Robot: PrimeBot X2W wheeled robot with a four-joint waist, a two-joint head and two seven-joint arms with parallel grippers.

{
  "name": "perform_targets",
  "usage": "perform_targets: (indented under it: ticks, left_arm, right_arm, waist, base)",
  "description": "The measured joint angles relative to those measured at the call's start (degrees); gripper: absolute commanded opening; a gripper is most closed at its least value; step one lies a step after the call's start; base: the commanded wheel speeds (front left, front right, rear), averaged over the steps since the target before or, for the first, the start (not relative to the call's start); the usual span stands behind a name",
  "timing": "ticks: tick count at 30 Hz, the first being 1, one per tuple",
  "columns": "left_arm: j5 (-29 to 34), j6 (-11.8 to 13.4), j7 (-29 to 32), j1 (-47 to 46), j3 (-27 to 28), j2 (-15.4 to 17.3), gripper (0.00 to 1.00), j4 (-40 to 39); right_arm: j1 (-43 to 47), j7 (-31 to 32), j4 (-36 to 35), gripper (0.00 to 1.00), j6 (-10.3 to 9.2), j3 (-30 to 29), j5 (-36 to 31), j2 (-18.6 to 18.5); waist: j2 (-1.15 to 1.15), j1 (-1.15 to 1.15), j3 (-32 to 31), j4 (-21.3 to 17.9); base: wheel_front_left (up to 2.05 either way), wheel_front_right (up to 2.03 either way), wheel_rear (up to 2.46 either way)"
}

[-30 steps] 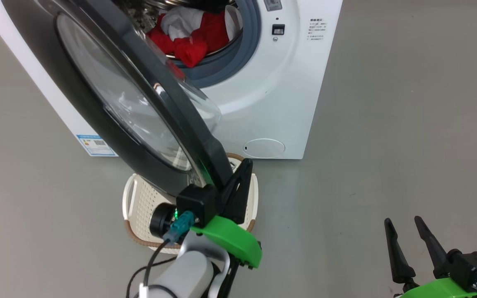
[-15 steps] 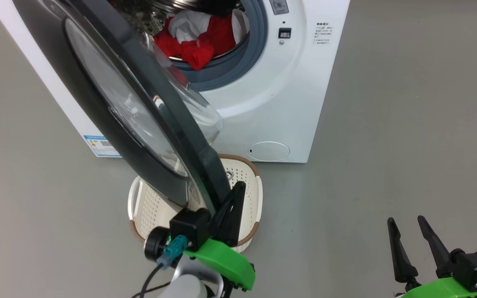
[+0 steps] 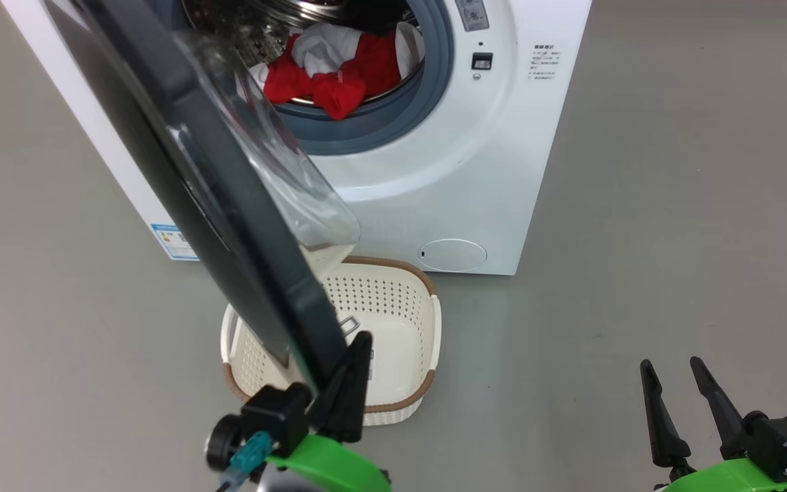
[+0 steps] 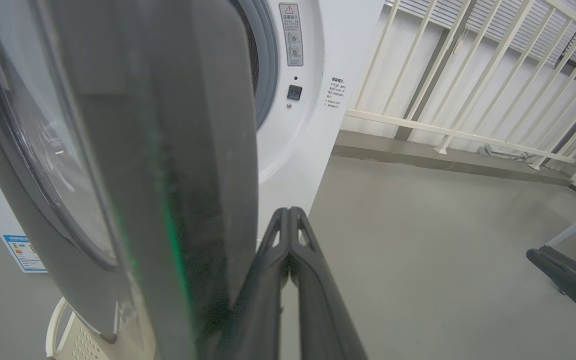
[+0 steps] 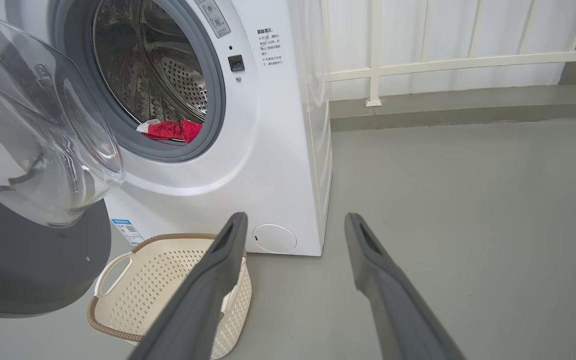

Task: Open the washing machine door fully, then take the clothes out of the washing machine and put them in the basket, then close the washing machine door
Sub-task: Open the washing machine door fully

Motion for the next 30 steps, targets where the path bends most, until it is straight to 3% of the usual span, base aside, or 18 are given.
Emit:
perform_targets:
  ticks: [8,30]
  left_arm:
    - [0.3,1.3,0.0,3.5,1.3,3.0,0.00,-4.2]
    - [0.4,8.2,2.0,12.3,7.0,10.1,0.00,-16.3]
  right_arm:
    - [0.0,0.0,0.2,1.00,0.00,0.0,0.0,0.0]
    - [0.0,0.0,0.3,1.00,0.00,-0.3,0.0,0.0]
  waist:
    - [0.00,0.00,-0.1,0.5]
    - [0.00,0.00,0.3,3.3]
  base:
    - [0.00,0.00,0.00]
    - [0.00,0.00,0.00]
